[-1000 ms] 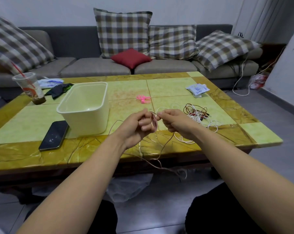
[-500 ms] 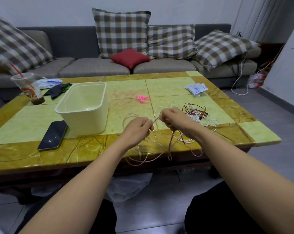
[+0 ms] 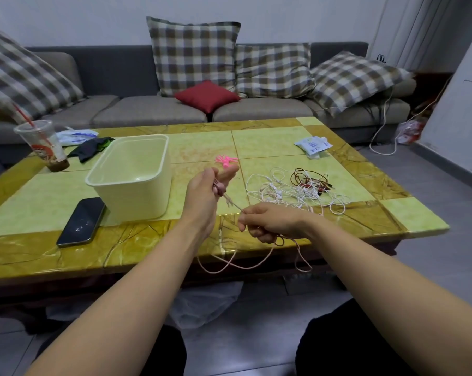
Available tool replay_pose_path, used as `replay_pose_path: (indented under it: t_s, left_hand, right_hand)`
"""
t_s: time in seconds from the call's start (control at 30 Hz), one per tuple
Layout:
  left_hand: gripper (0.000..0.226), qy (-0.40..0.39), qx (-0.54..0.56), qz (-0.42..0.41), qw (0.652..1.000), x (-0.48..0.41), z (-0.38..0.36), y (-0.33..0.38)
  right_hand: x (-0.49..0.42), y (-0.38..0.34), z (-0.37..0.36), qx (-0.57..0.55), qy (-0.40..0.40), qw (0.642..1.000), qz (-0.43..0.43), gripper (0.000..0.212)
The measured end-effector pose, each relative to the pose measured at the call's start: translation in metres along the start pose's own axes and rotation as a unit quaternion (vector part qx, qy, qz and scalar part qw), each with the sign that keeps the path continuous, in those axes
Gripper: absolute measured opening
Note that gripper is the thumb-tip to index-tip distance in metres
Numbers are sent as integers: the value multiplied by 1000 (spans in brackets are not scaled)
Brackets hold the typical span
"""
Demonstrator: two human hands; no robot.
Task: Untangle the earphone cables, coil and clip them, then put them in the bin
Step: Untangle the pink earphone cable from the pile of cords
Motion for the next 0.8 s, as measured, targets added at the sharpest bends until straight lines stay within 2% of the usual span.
replay_pose_path:
  t_s: [0.03, 0.1, 0.13, 0.2, 0.27, 0.37, 0.47, 0.53, 0.63, 0.7, 0.8]
  left_hand:
    - [34, 4, -139, -35, 990, 1, 3, -1]
    - [24, -35, -350, -125, 928, 5, 6, -6]
    - [19, -76, -419, -151, 892, 7, 5, -10]
    - [17, -152, -504, -148, 837, 10, 3, -16]
    - [18, -184, -549, -130, 805, 12, 6, -21]
    - [19, -185, -569, -109, 794, 12, 8, -23]
    - [29, -147, -556, -111, 810, 10, 8, -21]
    - [27, -116, -539, -117, 826, 8, 10, -16]
    - [18, -121, -506, -88, 850, 5, 18, -11]
    - [11, -141, -509, -70, 846, 5, 20, -12]
    - [28, -126, -542, -80, 827, 5, 22, -18]
  right_hand:
    - [0, -3, -2, -2, -4, 1000, 2, 24]
    - [-1, -9, -2, -18, 6, 1000, 10, 26]
    - [0, -11, -1, -24, 18, 999, 12, 29]
    - [1, -11, 6, -29, 52, 998, 7, 32]
    - [3, -8, 14, -26, 83, 996, 1, 34]
    - [3, -5, 22, -29, 103, 994, -8, 41]
    - [4, -1, 25, -60, 87, 994, -32, 49]
    - [7, 3, 28, -36, 89, 994, -57, 45]
    - [12, 10, 38, -31, 119, 991, -56, 25]
    - [13, 12, 44, -64, 146, 986, -39, 20]
    - [15, 14, 47, -11, 160, 986, -51, 20]
Point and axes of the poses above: each hand's wrist, its own x-axis away from the middle knuckle, its own z-axis out of the back of the hand, y = z × x, the point moved 2 cm from there along -x, towards the middle knuckle, and after that the axes turned 4 degrees about -z, right-handed, at the moved point
